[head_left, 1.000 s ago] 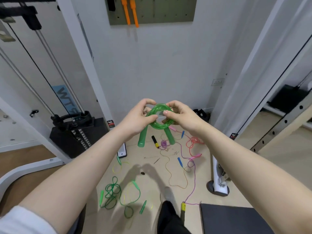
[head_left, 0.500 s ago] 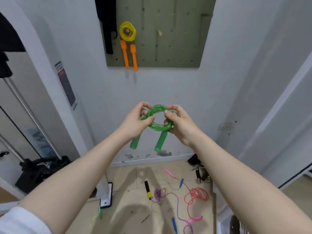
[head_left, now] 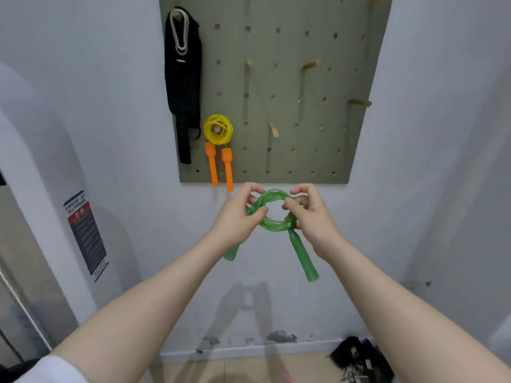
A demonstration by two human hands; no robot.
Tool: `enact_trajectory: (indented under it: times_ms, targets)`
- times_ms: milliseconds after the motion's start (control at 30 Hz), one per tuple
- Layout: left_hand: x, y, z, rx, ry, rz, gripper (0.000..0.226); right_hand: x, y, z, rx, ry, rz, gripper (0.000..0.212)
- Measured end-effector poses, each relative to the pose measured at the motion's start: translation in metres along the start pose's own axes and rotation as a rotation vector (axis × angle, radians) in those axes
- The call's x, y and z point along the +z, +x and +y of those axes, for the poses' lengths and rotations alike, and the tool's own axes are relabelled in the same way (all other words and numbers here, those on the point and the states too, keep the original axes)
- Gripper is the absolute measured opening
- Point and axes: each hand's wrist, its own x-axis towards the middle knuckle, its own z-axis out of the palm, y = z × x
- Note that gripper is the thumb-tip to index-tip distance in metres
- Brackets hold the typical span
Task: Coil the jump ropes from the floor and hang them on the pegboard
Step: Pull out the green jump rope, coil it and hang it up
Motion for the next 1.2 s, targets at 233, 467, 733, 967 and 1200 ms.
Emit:
enact_trajectory:
  times_ms: [233,467,733,967,1200]
  targets:
    - [-0.009,0.131,-0.015,0.159,0.111,0.047,0.023,-0.002,0.122,-0.01,-0.189,0.033,0.085,0.018]
    - [-0.002,0.239,-0.042,0.276,0.17,0.025,0.024,-0.006,0.231,-0.001,-0.243,-0.076,0.18,0.022]
    - [0.014,0.31,-0.085,0.256,0.152,0.05,0.027,0.007,0.316,0.027,-0.185,-0.251,0.35,0.019]
    - [0.015,0.337,-0.109,0.359,0.619,0.27,0.03,0.017,0.349,0.031,-0.215,-0.538,0.38,0.009]
    - [0.02,0.343,-0.103,0.283,0.755,0.342,0.042,0.011,0.346,0.031,-0.067,-0.263,0.292,0.016]
